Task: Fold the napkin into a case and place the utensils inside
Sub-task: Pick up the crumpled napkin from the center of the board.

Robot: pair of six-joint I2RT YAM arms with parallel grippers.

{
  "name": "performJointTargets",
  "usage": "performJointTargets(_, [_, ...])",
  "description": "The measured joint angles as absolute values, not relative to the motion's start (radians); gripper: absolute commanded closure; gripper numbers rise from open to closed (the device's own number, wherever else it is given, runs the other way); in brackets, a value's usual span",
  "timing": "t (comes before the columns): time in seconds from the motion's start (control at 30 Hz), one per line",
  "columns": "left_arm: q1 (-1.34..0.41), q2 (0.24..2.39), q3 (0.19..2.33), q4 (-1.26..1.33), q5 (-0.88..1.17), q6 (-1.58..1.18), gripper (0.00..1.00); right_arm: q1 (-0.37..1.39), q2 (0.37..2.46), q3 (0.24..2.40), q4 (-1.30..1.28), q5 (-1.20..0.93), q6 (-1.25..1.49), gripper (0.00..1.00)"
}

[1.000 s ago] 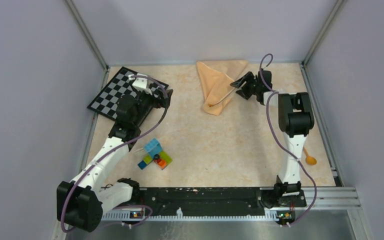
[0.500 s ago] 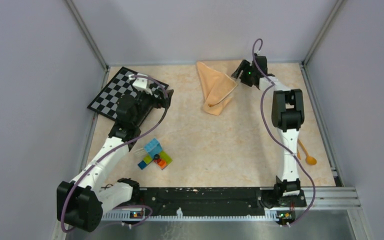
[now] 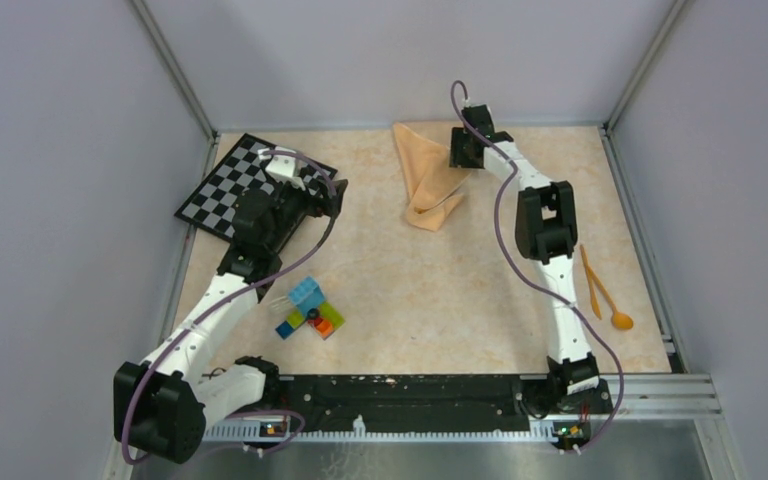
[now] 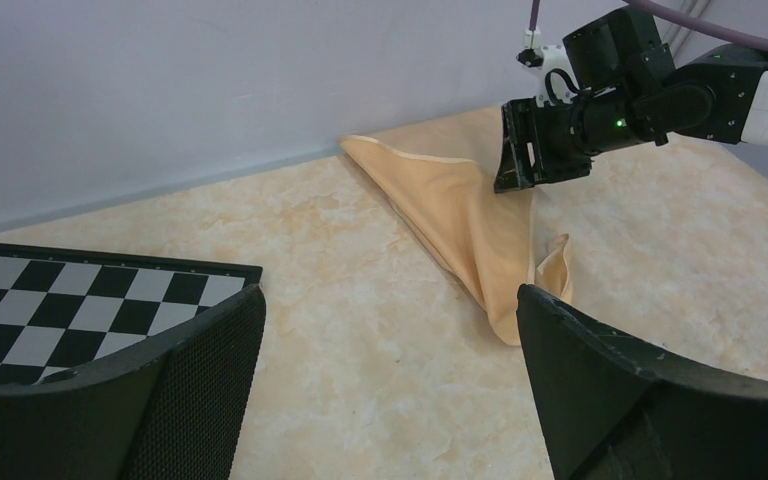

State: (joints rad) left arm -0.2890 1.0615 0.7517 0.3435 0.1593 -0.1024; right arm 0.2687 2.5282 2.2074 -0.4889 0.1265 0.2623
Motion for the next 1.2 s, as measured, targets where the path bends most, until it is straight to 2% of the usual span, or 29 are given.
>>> performJointTargets(0.03, [-0.289, 1.061, 0.752, 0.343, 0.159, -0.102, 0.01, 0.274, 2.529, 2.208, -0.493, 0.135, 0.254, 0.49])
performJointTargets(0.13, [-0.289, 1.061, 0.752, 0.343, 0.159, -0.102, 0.01, 0.282, 2.530, 2.209, -0.505, 0.157, 0.236, 0.75])
performJointTargets(0.23, [-0.290, 1.061, 0.752, 0.344, 0.159, -0.102, 0.01, 0.286, 2.530, 2.213, -0.521, 0.168, 0.237, 0.85])
performJointTargets(0.33, [-0.290, 1.061, 0.752, 0.343, 0.159, -0.102, 0.01, 0.293, 2.530, 2.213, -0.517, 0.170, 0.236, 1.00])
performJointTargets(0.5, [-0.290, 1.063, 0.752, 0.344, 0.159, -0.102, 0.01, 0.299, 2.487, 2.152, -0.515, 0.156, 0.244, 1.00])
performJointTargets(0.6, [-0.290, 1.065, 0.752, 0.342, 0.159, -0.102, 0.01, 0.301, 2.402, 2.033, -0.533, 0.138, 0.265, 1.00])
performJointTargets(0.9, [-0.291, 1.086, 0.757, 0.336, 0.187, -0.106, 0.01, 0.307, 1.919, 1.583, -0.490, -0.052, 0.383, 1.00])
performJointTargets(1.07, [-0.328, 1.139, 0.790, 0.318, 0.220, -0.103, 0.02, 0.307, 1.734, 1.467, -0.446, -0.159, 0.424, 1.00])
performJointTargets(1.2, [-0.442, 1.198, 0.834, 0.240, 0.233, -0.109, 0.02, 0.307, 1.660, 1.423, -0.466, -0.188, 0.447, 1.00])
